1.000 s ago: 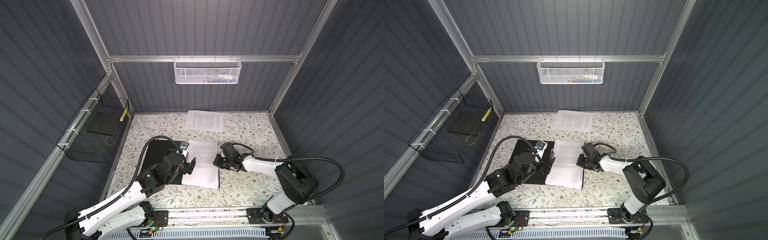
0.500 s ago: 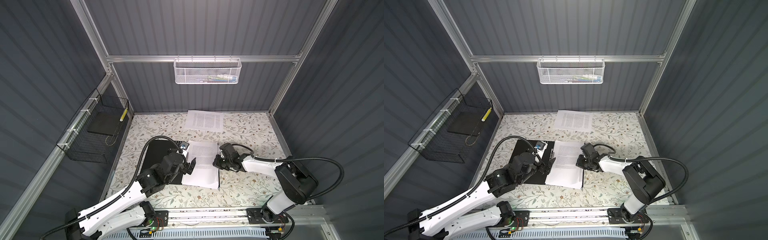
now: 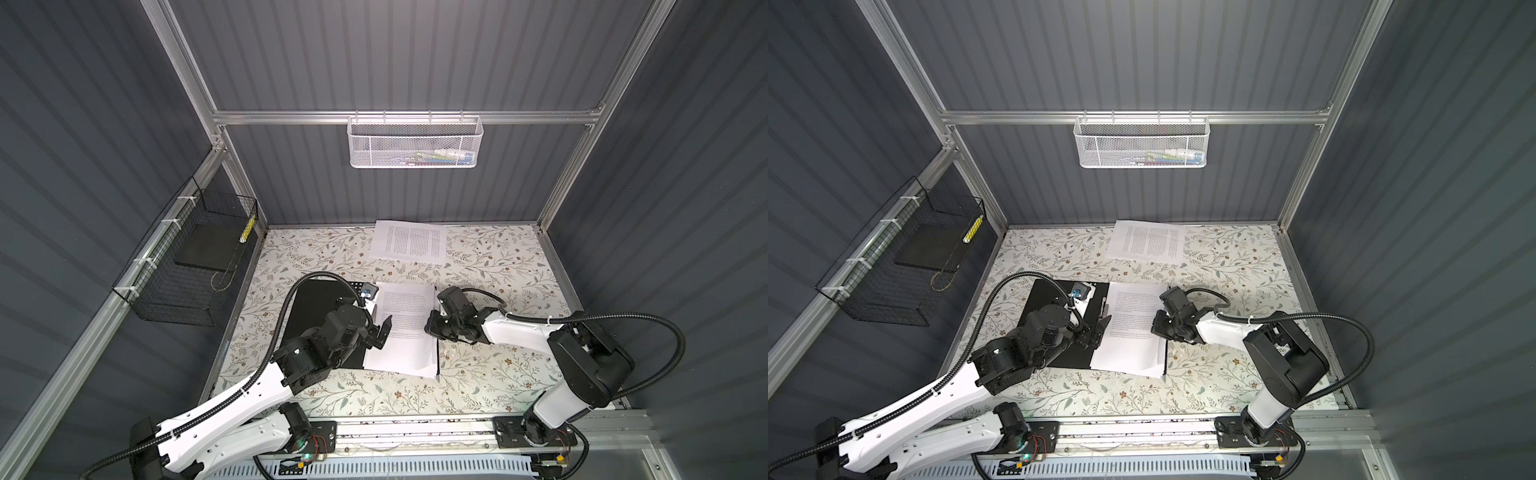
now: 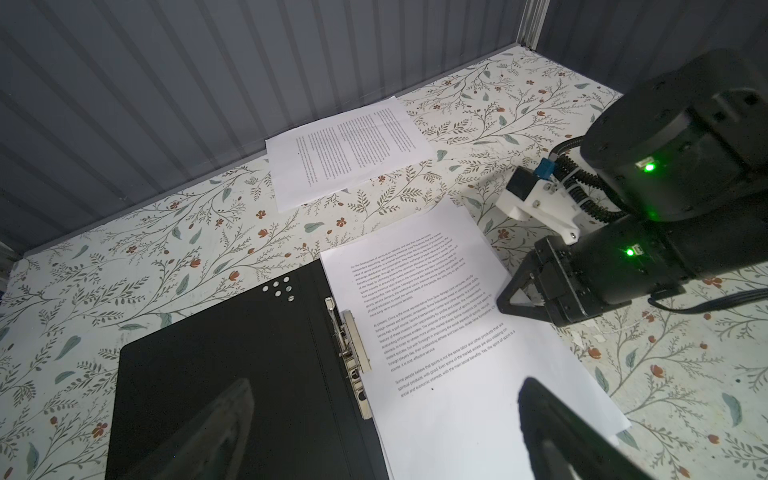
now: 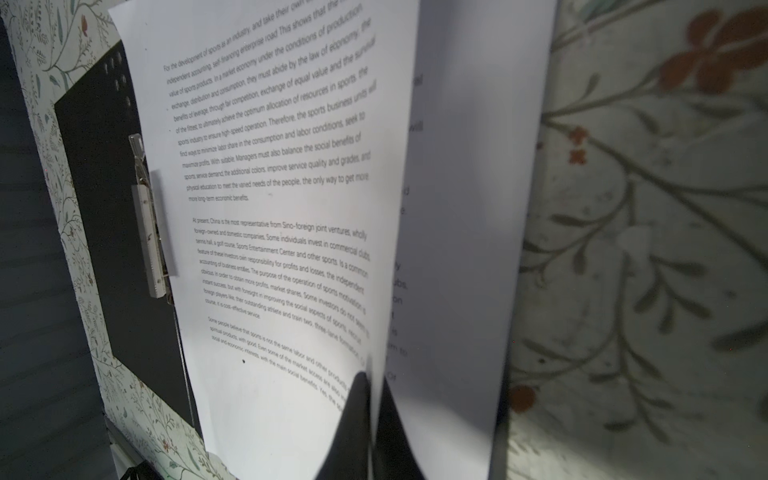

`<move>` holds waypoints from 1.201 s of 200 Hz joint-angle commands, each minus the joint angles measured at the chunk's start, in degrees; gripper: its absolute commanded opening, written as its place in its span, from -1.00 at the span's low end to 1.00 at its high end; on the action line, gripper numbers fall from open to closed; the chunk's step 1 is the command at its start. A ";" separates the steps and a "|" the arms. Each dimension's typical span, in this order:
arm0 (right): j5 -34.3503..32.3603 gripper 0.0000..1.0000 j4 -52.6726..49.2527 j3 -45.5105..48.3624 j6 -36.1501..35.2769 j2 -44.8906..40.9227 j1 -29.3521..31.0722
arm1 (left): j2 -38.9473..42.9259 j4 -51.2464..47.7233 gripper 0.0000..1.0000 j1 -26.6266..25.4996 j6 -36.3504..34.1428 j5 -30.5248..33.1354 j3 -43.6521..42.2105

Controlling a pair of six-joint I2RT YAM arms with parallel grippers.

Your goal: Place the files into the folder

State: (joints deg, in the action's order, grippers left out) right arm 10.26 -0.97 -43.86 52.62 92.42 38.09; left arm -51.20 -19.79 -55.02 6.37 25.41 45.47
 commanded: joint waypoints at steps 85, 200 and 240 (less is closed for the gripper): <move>-11.03 0.24 -19.33 -5.13 -6.32 -4.45 -1.04 | 0.44 -0.14 1.00 0.36 -0.47 -1.56 0.59; 0.68 0.45 -12.19 -18.06 -11.71 10.54 -12.33 | 0.38 -0.20 1.00 0.32 -1.46 -8.77 0.91; 2.08 0.42 -11.86 -21.58 -11.49 14.16 -12.48 | 0.35 -0.20 1.00 0.29 -1.66 -8.41 0.93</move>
State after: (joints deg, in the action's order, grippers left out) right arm 10.35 -13.30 -62.81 41.52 105.25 25.54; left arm -51.13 -19.79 -55.02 5.96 17.65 45.47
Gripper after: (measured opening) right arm 0.715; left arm 0.998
